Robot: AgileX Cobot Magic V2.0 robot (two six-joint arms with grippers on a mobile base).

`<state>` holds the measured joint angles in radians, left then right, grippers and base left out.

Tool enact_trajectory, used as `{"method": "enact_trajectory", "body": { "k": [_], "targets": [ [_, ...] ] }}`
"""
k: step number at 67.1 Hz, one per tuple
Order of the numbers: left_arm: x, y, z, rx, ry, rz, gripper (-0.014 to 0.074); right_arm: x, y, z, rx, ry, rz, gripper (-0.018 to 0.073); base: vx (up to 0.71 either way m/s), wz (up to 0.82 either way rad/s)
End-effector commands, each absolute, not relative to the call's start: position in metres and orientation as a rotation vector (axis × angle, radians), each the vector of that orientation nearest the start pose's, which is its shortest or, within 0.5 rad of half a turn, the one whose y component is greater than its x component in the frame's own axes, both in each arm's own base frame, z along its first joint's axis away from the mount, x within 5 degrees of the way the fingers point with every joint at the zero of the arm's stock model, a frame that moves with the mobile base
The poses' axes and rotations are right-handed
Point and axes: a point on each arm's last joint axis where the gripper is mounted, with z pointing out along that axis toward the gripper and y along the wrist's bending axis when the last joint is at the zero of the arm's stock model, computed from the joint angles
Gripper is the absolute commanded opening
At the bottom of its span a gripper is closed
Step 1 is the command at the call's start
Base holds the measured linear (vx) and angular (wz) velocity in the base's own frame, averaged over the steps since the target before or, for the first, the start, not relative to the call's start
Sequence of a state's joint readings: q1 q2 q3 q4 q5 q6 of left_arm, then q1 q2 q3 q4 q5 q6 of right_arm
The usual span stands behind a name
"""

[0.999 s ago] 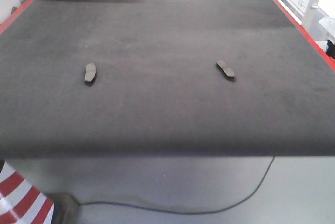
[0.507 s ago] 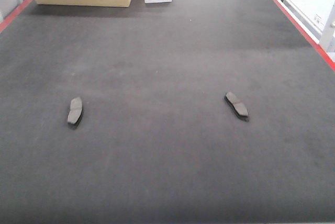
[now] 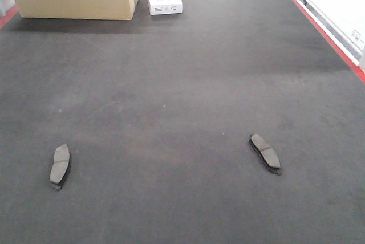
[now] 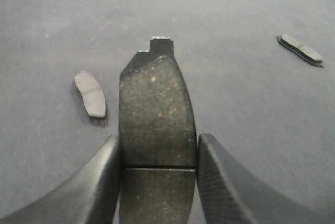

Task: Move and align brake pads A on conveyor
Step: 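Move up to the belt edge near the two placed pads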

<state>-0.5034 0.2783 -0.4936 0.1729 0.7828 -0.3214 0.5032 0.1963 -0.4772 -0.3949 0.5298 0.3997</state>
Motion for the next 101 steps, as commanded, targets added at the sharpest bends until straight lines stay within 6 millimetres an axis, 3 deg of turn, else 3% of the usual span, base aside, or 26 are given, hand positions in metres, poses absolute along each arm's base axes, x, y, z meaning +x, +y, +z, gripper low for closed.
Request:
{"method": "enact_trajectory", "body": {
  "k": [1,101],
  "targets": [
    [0.0532,-0.0175,0.3078,0.232,1.937,-0.352,-0.0006,0.0475,0.0078,0.3317,-0.256,1.577,0.255,-0.0004,0.19,-0.01],
    [0.0533,-0.0177,0.3083,0.232,1.931,-0.354,-0.0006,0.0475,0.0078,0.3317,-0.256,1.577,0.255,-0.0004,0.04,0.01]
  ]
}}
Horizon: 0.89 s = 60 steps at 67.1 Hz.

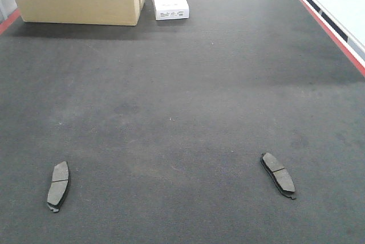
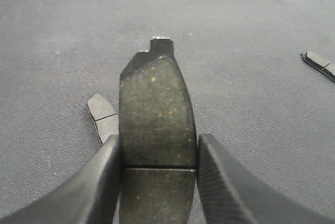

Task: Move and align brake pads A on conveyor
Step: 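Move up to the belt edge near the two placed pads, then lower the left gripper's pad onto the belt beside the nearer pad and open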

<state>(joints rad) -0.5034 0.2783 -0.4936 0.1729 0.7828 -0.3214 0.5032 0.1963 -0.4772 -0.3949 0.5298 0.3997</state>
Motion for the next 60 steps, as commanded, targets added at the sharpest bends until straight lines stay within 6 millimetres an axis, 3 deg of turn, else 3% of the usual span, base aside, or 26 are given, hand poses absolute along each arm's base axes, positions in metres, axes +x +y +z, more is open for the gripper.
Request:
{"method": "enact_trajectory", "body": {
  "k": [1,14,28,40,60],
  "targets": [
    [0.053,-0.018,0.308,0.232,1.931,-0.354,-0.0006,0.047,0.008,0.332,-0.256,1.577,0.255,-0.0004,0.00,0.00],
    [0.053,-0.018,0.308,0.226,1.934,-0.363,-0.0006,0.047,0.008,0.332,-0.256,1.577,0.255,-0.0004,0.00,0.00],
    [0.061,-0.025,0.316,0.114,1.878,-0.499,-0.0002,0.047,0.008,0.332,-0.256,1.577,0.255,-0.0004,0.00,0.00],
    [0.098,-0.047,0.311,0.143,1.943,-0.489,0.0017,0.047,0.008,0.332,-0.256,1.577,0.255,-0.0004,0.00,0.00],
    [0.176,-0.097,0.268,0.152,2.104,-0.514,0.0088,0.047,0.008,0.332,-0.256,1.577,0.255,-0.0004,0.00,0.00]
  ]
}}
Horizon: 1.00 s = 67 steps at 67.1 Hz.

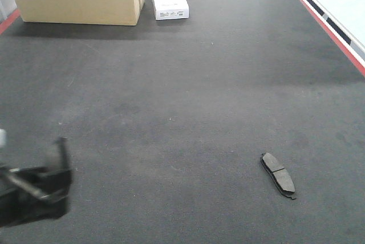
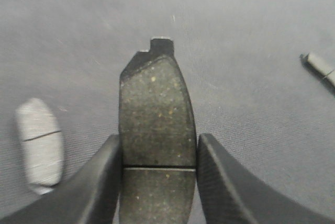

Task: Move and align brake pads A on conveyor
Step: 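Lower the left gripper's pad onto the belt beside the nearer pad and open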

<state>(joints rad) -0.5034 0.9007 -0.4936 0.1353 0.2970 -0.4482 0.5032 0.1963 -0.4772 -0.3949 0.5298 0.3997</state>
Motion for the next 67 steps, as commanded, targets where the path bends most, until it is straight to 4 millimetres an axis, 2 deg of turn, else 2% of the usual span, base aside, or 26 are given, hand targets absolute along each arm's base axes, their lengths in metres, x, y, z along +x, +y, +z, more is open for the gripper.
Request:
{"method": "enact_trajectory", "body": {
  "k": [1,22,42,56,67],
  "targets": [
    [0.180,-0.099,0.266,0.152,2.112,-0.513,0.0092,0.047,0.008,0.332,-0.256,1.577,0.255,-0.0004,0.00,0.00],
    [0.247,-0.137,0.232,0.157,2.291,-0.449,0.0125,0.047,0.008,0.332,-0.256,1.577,0.255,-0.0004,0.00,0.00],
    [0.285,-0.157,0.200,0.044,2.422,-0.442,0.0153,0.047,0.008,0.332,-0.256,1.577,0.255,-0.0004,0.00,0.00],
    [0.295,-0.162,0.179,0.045,2.526,-0.379,0.0297,0.047,0.008,0.332,-0.256,1.577,0.255,-0.0004,0.00,0.00],
    [0.296,-0.163,0.177,0.046,2.526,-0.380,0.0454,0.047,0.008,0.332,-0.256,1.577,0.255,-0.0004,0.00,0.00]
  ]
}}
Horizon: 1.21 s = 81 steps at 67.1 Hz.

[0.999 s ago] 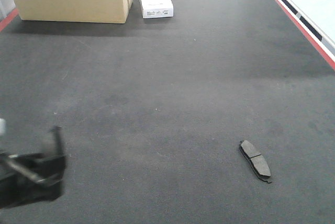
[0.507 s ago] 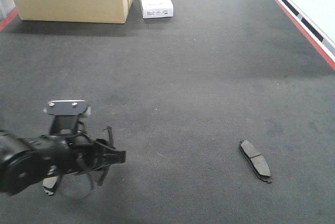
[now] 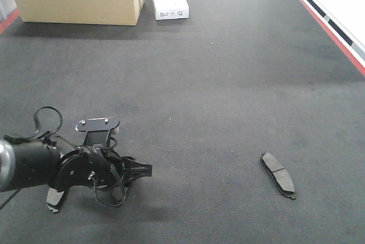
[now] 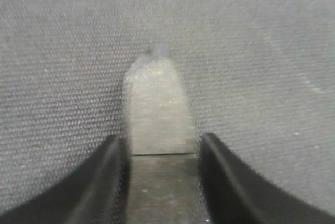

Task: Move and align brake pads A on conveyor
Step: 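Lower the left gripper's pad onto the belt beside the nearer pad and open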

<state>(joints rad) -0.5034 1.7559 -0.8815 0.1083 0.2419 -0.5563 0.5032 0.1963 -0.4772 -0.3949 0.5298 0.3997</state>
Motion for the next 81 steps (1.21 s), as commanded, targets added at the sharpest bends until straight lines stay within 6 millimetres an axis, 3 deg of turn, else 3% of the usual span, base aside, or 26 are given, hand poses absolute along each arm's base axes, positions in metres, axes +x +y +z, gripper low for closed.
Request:
{"method": "enact_trajectory", "body": {
  "k": [1,9,17,25,36,47,58,73,81],
  "targets": [
    [0.296,-0.163,0.177,0.046,2.526,-0.380,0.0461,0.047,0.008,0.332,-0.256,1.577,0.255,-0.0004,0.00,0.00],
    [0.295,-0.162,0.177,0.045,2.538,-0.371,0.0557,0.047,0.008,0.332,-0.256,1.577,0.255,-0.0004,0.00,0.00],
    [0.292,-0.160,0.186,0.043,2.524,-0.377,0.0581,0.047,0.008,0.332,-0.256,1.577,0.255,-0.0004,0.00,0.00],
    [0.288,-0.157,0.211,0.080,2.443,-0.393,0.0573,0.047,0.008,0.332,-0.256,1.577,0.255,-0.0004,0.00,0.00],
    [0.270,-0.145,0.260,0.148,2.311,-0.381,0.0541,0.047,0.008,0.332,-0.256,1.577,0.255,-0.0004,0.00,0.00],
    [0.237,-0.122,0.306,0.196,2.173,-0.348,0.0496,0.047,0.008,0.332,-0.256,1.577,0.255,-0.0004,0.00,0.00],
    [0.196,-0.098,0.332,0.210,2.028,-0.359,0.0454,0.047,0.008,0.332,-0.256,1.577,0.255,-0.0004,0.00,0.00],
    [0.136,-0.064,0.340,0.230,1.874,-0.373,0.0428,0.047,0.008,0.332,-0.256,1.577,0.255,-0.0004,0.00,0.00],
    [0.108,-0.048,0.331,0.216,1.824,-0.388,0.0428,0.047,0.008,0.332,-0.256,1.577,0.255,-0.0004,0.00,0.00]
  ]
}}
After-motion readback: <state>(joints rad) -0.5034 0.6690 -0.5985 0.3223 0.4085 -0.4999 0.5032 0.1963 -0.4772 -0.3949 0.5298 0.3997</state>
